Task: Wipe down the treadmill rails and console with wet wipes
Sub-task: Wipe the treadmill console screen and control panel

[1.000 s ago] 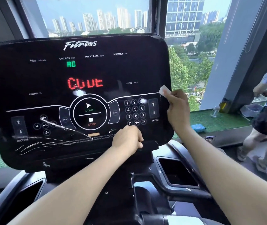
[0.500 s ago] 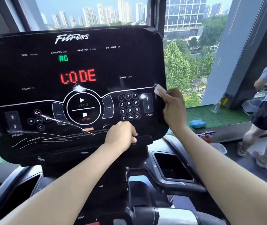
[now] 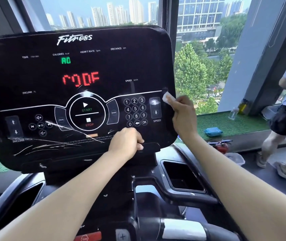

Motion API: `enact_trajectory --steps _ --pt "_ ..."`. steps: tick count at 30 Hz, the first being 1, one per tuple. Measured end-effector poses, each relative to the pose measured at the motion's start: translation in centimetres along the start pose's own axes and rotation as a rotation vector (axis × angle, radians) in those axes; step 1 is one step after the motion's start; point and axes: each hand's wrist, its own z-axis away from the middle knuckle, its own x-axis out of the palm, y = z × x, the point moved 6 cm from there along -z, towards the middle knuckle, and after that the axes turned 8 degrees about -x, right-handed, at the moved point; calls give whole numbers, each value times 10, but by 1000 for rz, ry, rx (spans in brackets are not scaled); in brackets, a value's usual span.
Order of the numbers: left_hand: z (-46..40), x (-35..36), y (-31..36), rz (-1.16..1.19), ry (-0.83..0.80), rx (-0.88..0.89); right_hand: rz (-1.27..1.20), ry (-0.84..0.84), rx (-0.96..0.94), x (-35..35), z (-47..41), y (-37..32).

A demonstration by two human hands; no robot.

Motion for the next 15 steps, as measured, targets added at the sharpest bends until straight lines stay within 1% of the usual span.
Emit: enact_trajectory --steps 2,4,5,7,11,14,15 --pt "-1 2 -1 -8 -1 5 -3 27 28 5 18 2" --pt "-2 3 -1 -24 -7 0 15 85 -13 13 54 1" --pt "-2 3 -1 -28 -9 -2 46 75 -55 18 74 0" --pt "-4 3 -2 -25 -12 -9 47 38 -70 23 93 5" --pt "-4 3 -2 -15 -18 -12 -56 -11 34 16 52 5" --pt "-3 2 -2 -3 -13 -10 -22 87 2 6 22 2" --pt "-3 2 -2 0 -12 -11 -4 94 -12 6 21 3"
